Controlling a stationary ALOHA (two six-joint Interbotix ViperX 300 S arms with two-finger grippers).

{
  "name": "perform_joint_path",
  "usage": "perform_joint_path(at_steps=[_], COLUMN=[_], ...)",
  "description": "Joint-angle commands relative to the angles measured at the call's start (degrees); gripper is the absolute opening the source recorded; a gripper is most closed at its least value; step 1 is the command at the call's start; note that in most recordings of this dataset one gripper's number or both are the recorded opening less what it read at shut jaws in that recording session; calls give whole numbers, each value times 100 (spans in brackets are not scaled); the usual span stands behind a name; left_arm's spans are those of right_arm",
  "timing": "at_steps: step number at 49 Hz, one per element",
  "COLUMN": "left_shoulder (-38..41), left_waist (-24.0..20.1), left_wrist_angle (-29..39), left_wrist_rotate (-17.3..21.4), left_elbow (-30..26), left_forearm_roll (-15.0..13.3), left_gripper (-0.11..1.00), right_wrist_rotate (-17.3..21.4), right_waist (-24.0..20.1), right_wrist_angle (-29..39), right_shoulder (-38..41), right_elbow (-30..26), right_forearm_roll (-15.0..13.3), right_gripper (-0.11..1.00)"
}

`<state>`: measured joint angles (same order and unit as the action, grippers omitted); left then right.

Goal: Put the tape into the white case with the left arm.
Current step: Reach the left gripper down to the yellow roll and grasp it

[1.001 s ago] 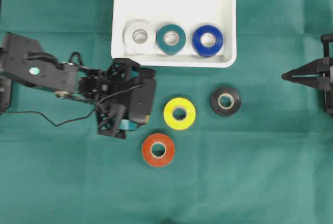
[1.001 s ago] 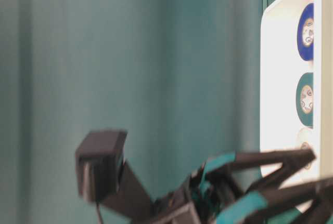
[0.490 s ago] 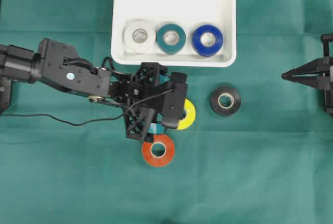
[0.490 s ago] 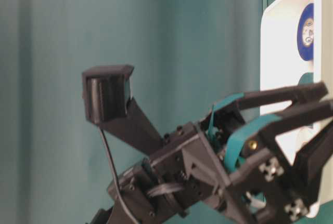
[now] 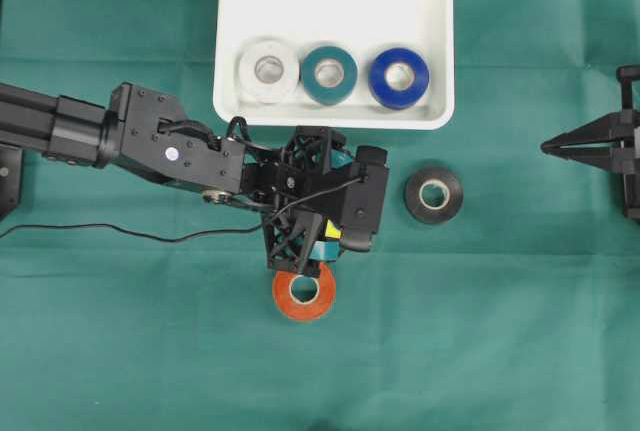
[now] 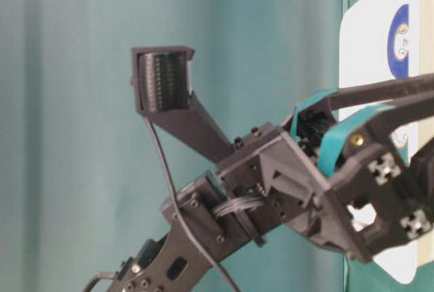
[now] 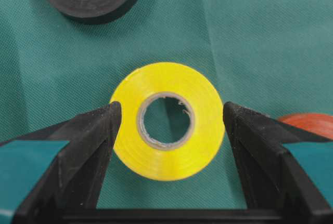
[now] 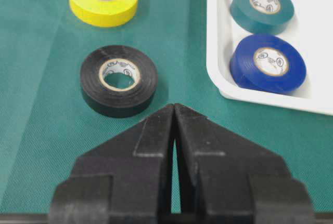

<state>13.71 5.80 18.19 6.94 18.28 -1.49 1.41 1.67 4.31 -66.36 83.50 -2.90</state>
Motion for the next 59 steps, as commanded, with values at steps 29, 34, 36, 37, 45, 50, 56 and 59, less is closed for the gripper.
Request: perform_joint_path(at_steps=[29,34,36,37,45,50,56,59], left_shoulder=[369,457,483,501,589,615,615,615], left_waist=[-308,-308,-308,-308,-308,-308,-308,-308], left_wrist_angle=[-53,-62,-70,-70,-149,-185,-185,-185], left_wrist_rotate=[35,35,35,35,35,35,26,35], left_elbow=[-158,-185,-185,-185,-193,-193,-193,-193], left_forearm_roll=[26,26,26,26,26,26,26,26], left_gripper=[77,77,77,77,77,77,77,75], right_wrist_rotate=[18,18,18,18,18,18,18,18], right_waist=[0,0,0,0,0,0,0,0], right_wrist_angle=[-44,-44,-44,-53,-53,-44,-44,-53], right_shoulder=[35,35,35,35,35,35,35,35], right_elbow=[-62,-62,-62,-62,-62,-62,-62,-62], right_forearm_roll=[-9,-9,-9,-9,-9,-9,-9,-9], right_gripper=[-9,-9,-9,-9,-9,-9,-9,-9])
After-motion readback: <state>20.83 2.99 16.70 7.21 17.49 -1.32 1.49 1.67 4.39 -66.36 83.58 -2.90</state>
